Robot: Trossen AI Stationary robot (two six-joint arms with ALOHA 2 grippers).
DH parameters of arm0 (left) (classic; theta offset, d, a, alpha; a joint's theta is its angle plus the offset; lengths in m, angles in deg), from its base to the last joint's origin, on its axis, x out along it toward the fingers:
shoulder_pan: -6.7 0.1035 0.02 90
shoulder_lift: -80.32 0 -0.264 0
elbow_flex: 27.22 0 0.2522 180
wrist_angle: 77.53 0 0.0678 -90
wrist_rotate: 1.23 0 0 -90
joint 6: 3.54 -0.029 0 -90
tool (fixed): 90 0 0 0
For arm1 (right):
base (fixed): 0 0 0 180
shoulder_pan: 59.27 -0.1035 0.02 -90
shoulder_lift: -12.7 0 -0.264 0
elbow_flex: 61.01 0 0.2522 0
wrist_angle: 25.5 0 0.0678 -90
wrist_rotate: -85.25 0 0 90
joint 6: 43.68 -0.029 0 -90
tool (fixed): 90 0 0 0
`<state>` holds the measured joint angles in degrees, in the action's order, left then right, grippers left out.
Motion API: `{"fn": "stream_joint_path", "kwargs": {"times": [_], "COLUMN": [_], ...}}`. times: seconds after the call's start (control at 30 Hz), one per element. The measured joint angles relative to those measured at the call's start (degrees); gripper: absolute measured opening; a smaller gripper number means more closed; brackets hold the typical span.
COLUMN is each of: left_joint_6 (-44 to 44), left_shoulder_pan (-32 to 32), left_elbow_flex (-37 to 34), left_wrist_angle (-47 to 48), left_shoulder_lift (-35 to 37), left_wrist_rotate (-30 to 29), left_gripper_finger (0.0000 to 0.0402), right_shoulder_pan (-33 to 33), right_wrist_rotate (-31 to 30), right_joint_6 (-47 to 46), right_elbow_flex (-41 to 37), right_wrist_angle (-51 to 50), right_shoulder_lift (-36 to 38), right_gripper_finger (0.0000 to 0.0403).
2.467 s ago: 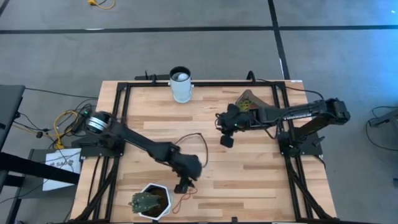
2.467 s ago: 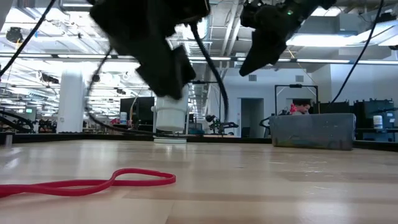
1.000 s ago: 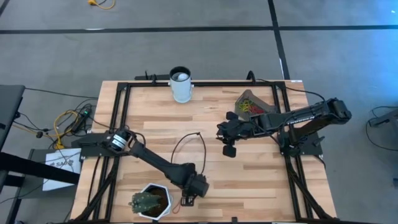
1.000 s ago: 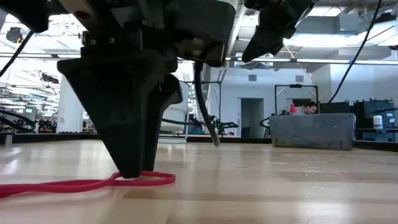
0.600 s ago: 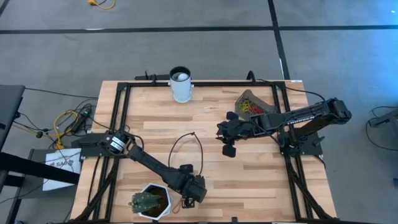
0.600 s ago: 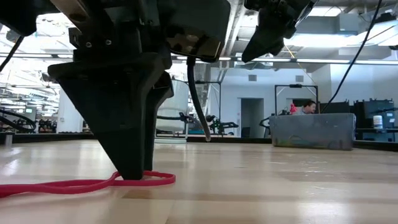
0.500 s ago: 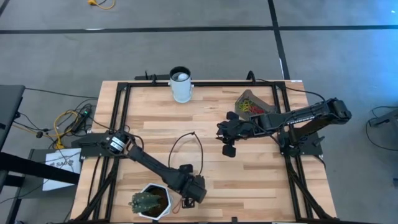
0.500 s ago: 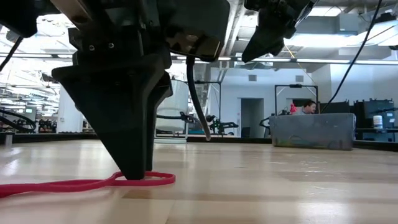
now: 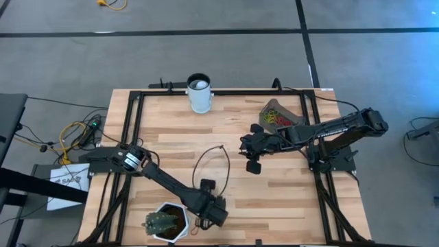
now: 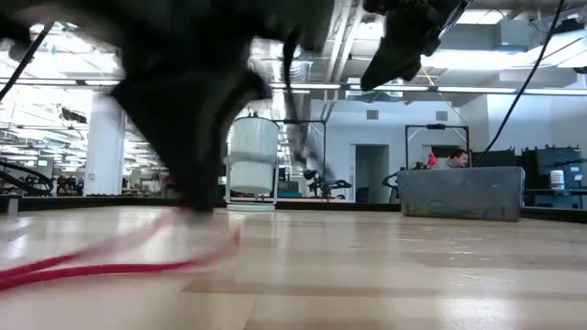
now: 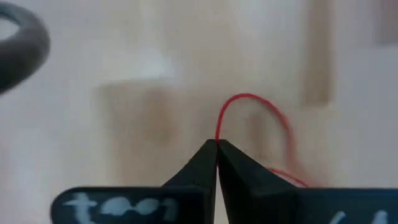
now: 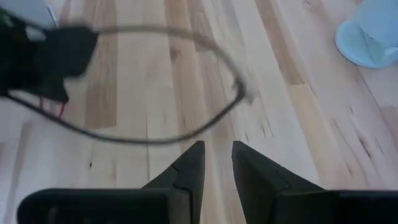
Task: Pick and place items into bin
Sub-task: Put the red rubber band into the bin
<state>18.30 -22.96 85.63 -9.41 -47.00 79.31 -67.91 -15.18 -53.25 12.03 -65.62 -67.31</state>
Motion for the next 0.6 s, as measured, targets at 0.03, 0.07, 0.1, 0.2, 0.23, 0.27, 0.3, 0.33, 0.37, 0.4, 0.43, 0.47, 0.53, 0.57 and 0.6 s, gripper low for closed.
{"fn": "stream_joint_path", "kwargs": {"times": [0.03,0.07,0.1,0.2,0.23,0.27,0.3,0.33,0.37,0.4,0.43,0.47,0.53,0.57,0.6], "left_joint_6": [-0.8,-1.6,-2.5,-5.8,-6.9,-8.3,-9.7,-11.2,-13.0,-15.2,-17.7,-20.2,-25.5,-28.2,-31.4], "left_shoulder_pan": [0.3,0.8,1.3,3.8,4.8,6.0,7.2,8.6,10.0,11.6,13.3,14.9,17.9,19.3,20.7], "left_elbow_flex": [2.0,4.0,5.8,9.8,10.6,11.6,12.7,13.8,14.7,15.6,16.7,18.1,21.7,23.9,26.1], "left_wrist_angle": [3.5,6.6,9.7,19.8,21.9,23.1,24.3,25.2,25.5,25.5,25.1,24.5,24.0,23.4,22.0], "left_shoulder_lift": [0.0,0.2,0.3,0.4,0.4,0.4,0.4,0.4,0.4,0.4,0.4,0.4,0.4,0.4,0.4], "left_wrist_rotate": [-2.0,-4.5,-7.5,-15.1,-16.3,-17.3,-18.3,-19.3,-20.3,-21.4,-22.2,-22.9,-24.1,-24.2,-23.9], "left_gripper_finger": [0.0001,0.0001,0.0000,0.0000,0.0000,0.0000,0.0000,0.0000,0.0000,0.0000,0.0000,0.0000,0.0000,0.0000,0.0000], "right_shoulder_pan": [-0.2,-0.4,-0.7,-2.2,-3.0,-3.9,-5.0,-6.3,-7.9,-9.5,-11.2,-13.0,-16.7,-18.7,-20.7], "right_wrist_rotate": [0.1,0.0,0.0,0.1,0.1,0.1,0.0,0.0,-0.1,-0.1,-0.1,-0.1,-0.3,-1.1,-2.9], "right_joint_6": [0.0,0.0,0.0,-1.1,-2.1,-3.0,-4.0,-5.0,-5.8,-6.6,-7.0,-7.0,-8.4,-10.0,-11.6], "right_elbow_flex": [-0.1,-0.1,-0.1,-0.1,-0.1,-0.1,-0.1,-0.1,-0.1,-0.5,-1.2,-2.5,-5.4,-7.5,-10.0], "right_wrist_angle": [-0.6,-1.7,-2.3,-6.7,-7.7,-8.5,-9.9,-11.2,-11.8,-11.4,-11.3,-11.1,-8.9,-7.3,-5.5], "right_shoulder_lift": [0.6,1.5,2.5,6.5,8.2,10.2,12.2,14.1,16.0,17.7,19.5,21.3,24.1,25.6,26.9], "right_gripper_finger": [0.0077,0.0077,0.0077,0.0077,0.0077,0.0077,0.0077,0.0077,0.0077,0.0077,0.0077,0.0077,0.0077,0.0077,0.0077]}}
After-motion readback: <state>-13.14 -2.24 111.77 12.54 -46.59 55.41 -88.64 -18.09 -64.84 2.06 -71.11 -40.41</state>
